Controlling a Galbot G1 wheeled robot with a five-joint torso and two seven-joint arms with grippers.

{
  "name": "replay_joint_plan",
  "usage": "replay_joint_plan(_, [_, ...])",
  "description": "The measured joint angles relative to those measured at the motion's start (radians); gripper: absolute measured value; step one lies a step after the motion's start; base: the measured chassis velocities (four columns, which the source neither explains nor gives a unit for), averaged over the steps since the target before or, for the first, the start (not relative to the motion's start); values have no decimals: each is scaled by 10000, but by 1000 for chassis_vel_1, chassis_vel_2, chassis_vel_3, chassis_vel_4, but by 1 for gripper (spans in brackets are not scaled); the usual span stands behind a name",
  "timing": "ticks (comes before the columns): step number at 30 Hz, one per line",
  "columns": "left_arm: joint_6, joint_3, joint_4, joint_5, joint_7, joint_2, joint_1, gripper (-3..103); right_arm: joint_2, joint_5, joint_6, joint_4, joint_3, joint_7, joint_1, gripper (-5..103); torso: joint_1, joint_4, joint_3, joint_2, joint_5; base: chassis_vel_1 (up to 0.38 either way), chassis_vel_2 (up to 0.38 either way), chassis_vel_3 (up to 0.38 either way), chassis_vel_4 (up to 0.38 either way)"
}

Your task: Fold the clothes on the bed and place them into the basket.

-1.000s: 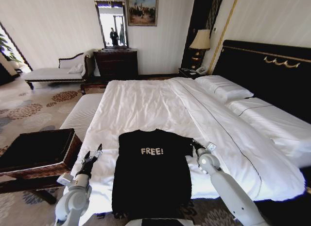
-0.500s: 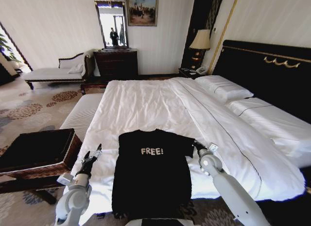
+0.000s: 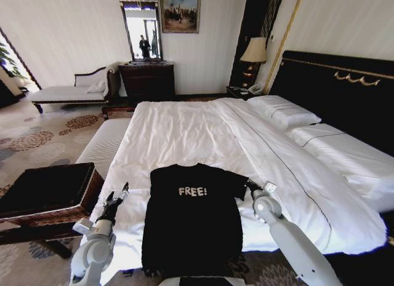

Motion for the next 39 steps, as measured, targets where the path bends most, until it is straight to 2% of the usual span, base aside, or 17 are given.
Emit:
replay_joint_plan(16, [-24, 9, 74, 76, 0, -4, 23, 100, -4, -81, -80, -153, -103, 203, 8, 0, 0, -1, 0, 0, 0, 0, 0, 0, 0])
replay_joint_plan(20, [-26, 4, 61, 81, 0, -20, 36, 100, -15, -84, 15, -28, -128, 12, -49, 0, 0, -1, 0, 0, 0, 0, 0, 0, 0])
replay_joint_plan(22, [-29, 4, 57, 95, 0, -39, 46, 100, -20, -93, 75, 41, -109, -86, -66, 11, 1, 0, 0, 0, 0, 0, 0, 0, 0])
replay_joint_plan(24, [-33, 4, 51, 105, 0, -51, 54, 100, -23, -144, 96, 56, -89, -95, -69, 11, 0, 0, 0, 1, 0, 0, 0, 0, 0])
replay_joint_plan(28, [-61, 8, 45, 167, 1, -116, 91, 100, -32, -460, 110, 175, 38, 177, -139, 32, 2, 0, 0, 0, 0, 0, 0, 0, 0])
replay_joint_plan(30, [-69, 5, 67, 185, 1, -126, 96, 100, -32, -509, 75, 277, 98, 345, -186, 32, 3, -1, 0, 1, 0, 0, 0, 0, 0])
replay_joint_plan(33, [-85, -50, 153, 198, -34, -141, 94, 100, -32, -500, -89, 673, 278, 789, -330, 48, 2, -1, 0, 0, 0, 0, 0, 0, 0])
replay_joint_plan(34, [-85, -50, 153, 198, -34, -141, 94, 100, -32, -500, -89, 673, 278, 789, -330, 48, 2, -1, 0, 0, 0, 0, 0, 0, 0])
replay_joint_plan(35, [-85, -115, 205, 191, -93, -148, 56, 100, -31, -466, -113, 877, 364, 883, -407, 54, 2, 0, 0, 0, 0, 0, 0, 0, 0])
replay_joint_plan(37, [-72, -281, 364, 169, -246, -149, -50, 100, -25, -443, -75, 1227, 523, 886, -531, 65, 2, -1, 0, 0, 0, 0, 0, 0, 0])
replay_joint_plan(38, [-46, -349, 465, 156, -321, -138, -90, 100, -14, -453, 7, 1387, 596, 820, -578, 65, 2, -2, 0, 0, -1, 0, 0, 0, 0])
replay_joint_plan(39, [-4, -385, 563, 144, -389, -110, -105, 100, 8, -495, 112, 1535, 663, 723, -614, 71, 2, -1, -1, 0, -1, 0, 0, 0, 0])
